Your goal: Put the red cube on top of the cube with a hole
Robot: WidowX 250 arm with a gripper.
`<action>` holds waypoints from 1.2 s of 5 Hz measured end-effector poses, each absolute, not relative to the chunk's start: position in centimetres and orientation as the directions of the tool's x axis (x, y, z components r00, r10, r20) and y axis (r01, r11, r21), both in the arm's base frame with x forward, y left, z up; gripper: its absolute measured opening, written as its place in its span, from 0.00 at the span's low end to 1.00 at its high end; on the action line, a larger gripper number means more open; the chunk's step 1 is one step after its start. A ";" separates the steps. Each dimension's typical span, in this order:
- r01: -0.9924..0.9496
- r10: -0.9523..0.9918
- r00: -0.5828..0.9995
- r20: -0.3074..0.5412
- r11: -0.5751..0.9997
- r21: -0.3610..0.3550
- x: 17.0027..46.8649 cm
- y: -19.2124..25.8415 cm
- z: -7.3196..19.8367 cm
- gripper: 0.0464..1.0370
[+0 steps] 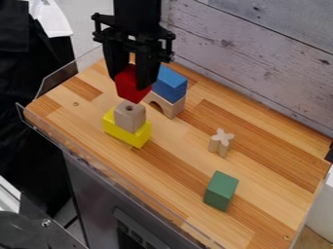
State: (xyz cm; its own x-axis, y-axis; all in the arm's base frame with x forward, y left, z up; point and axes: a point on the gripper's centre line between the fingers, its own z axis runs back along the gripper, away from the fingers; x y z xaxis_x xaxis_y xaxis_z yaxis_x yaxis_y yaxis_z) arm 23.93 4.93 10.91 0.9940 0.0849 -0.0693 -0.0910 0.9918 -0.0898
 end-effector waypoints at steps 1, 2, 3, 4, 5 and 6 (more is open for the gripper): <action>-0.074 0.066 0.995 -0.078 0.991 -0.109 24.4 5.5 9.6 0.52; -0.072 0.059 0.992 -0.113 0.990 -0.118 24.4 5.7 8.5 0.52; -0.071 0.056 0.990 -0.127 0.991 -0.117 24.8 5.9 8.0 0.52; -0.069 0.054 0.990 -0.128 0.991 -0.118 24.8 5.9 7.9 0.52; -0.078 0.063 0.989 -0.131 0.990 -0.116 24.8 5.9 7.9 0.53; -0.092 0.075 0.988 -0.136 0.989 -0.117 24.7 5.8 7.8 0.60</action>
State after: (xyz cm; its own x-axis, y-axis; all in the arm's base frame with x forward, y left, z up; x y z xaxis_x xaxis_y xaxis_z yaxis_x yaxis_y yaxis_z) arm 24.71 5.80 7.82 0.9878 0.0755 -0.1362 -0.0917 0.9889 -0.1170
